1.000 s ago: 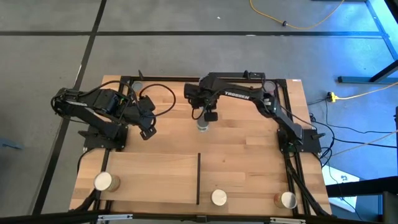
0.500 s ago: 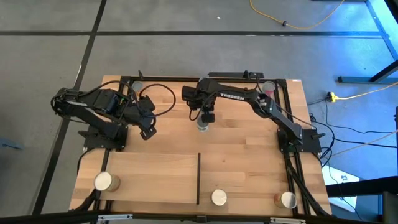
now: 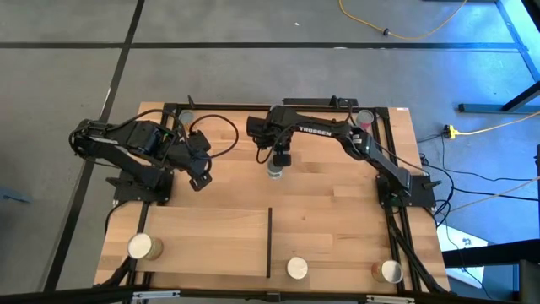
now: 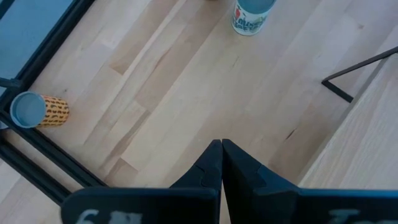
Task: Pick and place cans onto a shelf
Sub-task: Put the top canned cherries on the shelf
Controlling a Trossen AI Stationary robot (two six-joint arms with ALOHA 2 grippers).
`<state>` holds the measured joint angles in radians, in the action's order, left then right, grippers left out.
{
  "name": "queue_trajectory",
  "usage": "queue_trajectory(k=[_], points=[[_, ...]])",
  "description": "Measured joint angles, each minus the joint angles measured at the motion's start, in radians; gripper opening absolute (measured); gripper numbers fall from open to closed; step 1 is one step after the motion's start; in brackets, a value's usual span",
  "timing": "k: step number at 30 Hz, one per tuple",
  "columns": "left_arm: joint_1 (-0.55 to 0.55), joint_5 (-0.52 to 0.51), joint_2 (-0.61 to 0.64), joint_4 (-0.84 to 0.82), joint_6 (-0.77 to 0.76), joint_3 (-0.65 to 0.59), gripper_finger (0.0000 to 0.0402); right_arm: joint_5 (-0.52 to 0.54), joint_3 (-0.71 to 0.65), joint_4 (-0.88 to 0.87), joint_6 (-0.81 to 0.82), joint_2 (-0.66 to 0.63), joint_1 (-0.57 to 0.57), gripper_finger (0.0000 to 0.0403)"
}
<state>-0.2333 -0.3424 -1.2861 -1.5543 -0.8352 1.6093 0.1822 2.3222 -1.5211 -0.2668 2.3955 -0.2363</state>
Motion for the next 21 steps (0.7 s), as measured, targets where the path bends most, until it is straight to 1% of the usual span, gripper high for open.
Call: queue_trajectory(k=[7, 16, 21], points=[[0.000, 0.010, 0.000, 0.000, 0.000, 0.000, 0.0000, 0.000, 0.000, 0.003, -0.001, 0.000, 0.000, 0.0006], [0.000, 0.015, 0.000, 0.000, -0.001, 0.000, 0.0000, 0.003, 0.000, 0.044, -0.002, -0.002, 0.000, 0.0053], [0.000, 0.015, 0.000, 0.000, -0.003, 0.000, 0.0000, 0.063, 0.034, -0.005, -0.003, -0.006, 0.001, 0.0061]])
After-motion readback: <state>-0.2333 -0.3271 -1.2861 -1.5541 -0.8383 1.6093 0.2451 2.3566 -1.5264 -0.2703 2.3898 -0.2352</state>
